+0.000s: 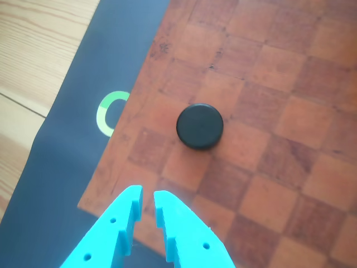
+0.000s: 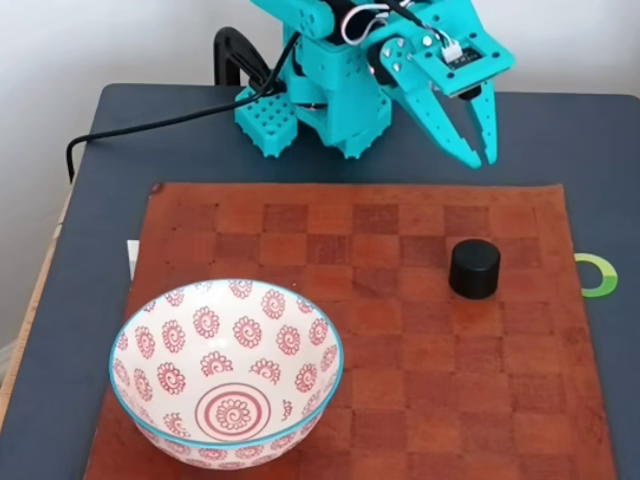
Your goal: Grasp a black cylinder and put it in the bin.
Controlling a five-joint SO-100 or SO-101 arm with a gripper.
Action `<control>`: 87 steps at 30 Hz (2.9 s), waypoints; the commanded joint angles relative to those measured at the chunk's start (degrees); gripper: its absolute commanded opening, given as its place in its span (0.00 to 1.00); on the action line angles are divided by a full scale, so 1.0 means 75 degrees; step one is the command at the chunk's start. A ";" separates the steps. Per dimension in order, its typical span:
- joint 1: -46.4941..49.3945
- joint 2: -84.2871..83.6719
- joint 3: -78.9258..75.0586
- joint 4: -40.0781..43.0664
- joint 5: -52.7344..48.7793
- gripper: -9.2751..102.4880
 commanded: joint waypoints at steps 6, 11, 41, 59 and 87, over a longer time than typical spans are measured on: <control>0.0070 -0.1020 -0.1090 0.0609 -0.0059 0.09; 0.0082 -0.3059 -0.2004 0.0609 -0.0070 0.09; 0.0012 -1.1215 -0.6598 0.0469 -0.0047 0.34; 0.0094 -1.3336 -0.7746 0.0457 -0.0047 0.35; 0.0117 -1.3430 -0.7605 0.0293 -0.0047 0.18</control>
